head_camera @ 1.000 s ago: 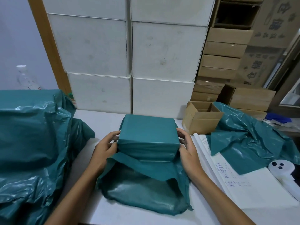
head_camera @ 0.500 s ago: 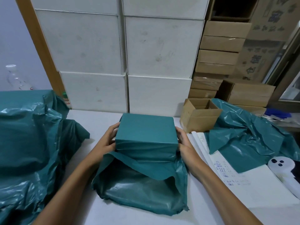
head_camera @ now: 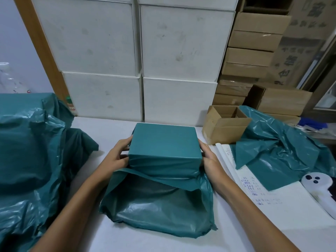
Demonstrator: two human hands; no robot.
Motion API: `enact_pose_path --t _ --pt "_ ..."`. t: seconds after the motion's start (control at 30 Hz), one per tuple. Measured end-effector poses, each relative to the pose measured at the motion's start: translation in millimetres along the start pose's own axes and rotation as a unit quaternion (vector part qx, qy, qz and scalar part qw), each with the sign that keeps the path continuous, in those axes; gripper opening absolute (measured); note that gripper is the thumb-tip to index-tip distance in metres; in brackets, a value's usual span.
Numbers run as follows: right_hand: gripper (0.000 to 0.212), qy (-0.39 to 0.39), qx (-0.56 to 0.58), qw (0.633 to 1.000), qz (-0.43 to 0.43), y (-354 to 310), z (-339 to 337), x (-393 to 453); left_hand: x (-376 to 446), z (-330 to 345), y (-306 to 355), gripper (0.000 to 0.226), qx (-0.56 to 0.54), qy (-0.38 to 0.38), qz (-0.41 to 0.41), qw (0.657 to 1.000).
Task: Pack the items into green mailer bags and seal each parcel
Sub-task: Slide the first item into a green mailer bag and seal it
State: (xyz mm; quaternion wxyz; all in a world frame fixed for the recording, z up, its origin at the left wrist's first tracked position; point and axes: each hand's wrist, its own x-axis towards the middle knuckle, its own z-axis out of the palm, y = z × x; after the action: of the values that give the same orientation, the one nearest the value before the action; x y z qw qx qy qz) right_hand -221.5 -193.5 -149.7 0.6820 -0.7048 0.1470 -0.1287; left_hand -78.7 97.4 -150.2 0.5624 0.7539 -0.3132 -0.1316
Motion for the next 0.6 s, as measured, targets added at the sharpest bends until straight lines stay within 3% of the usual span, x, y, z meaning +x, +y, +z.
enact_pose_path --t 0.17,0.27,0.4,0.5,0.57,0.6 --pt "0.06 0.027 -0.046 0.998 -0.033 0 1 -13 -19 7 2 0.066 -0.026 0.064 -0.012 0.998" --pt "0.053 0.048 -0.081 0.994 -0.054 -7 -7 -24 -31 10 14 0.065 -0.06 0.142 -0.049 0.987" --pt "0.057 0.086 -0.202 0.962 -0.163 -25 -19 -50 -64 15 41 0.062 0.006 0.219 0.026 0.975" --pt "0.056 0.078 -0.288 0.915 -0.272 -32 -33 -83 -115 12 59 0.058 0.073 0.193 0.121 0.971" --pt "0.049 0.015 -0.349 0.873 -0.34 -25 -50 -106 -146 -3 55 0.061 0.178 0.109 0.189 0.959" --pt "0.049 -0.024 -0.385 0.849 -0.361 -18 -60 -114 -157 -12 47 0.058 0.26 0.066 0.225 0.937"
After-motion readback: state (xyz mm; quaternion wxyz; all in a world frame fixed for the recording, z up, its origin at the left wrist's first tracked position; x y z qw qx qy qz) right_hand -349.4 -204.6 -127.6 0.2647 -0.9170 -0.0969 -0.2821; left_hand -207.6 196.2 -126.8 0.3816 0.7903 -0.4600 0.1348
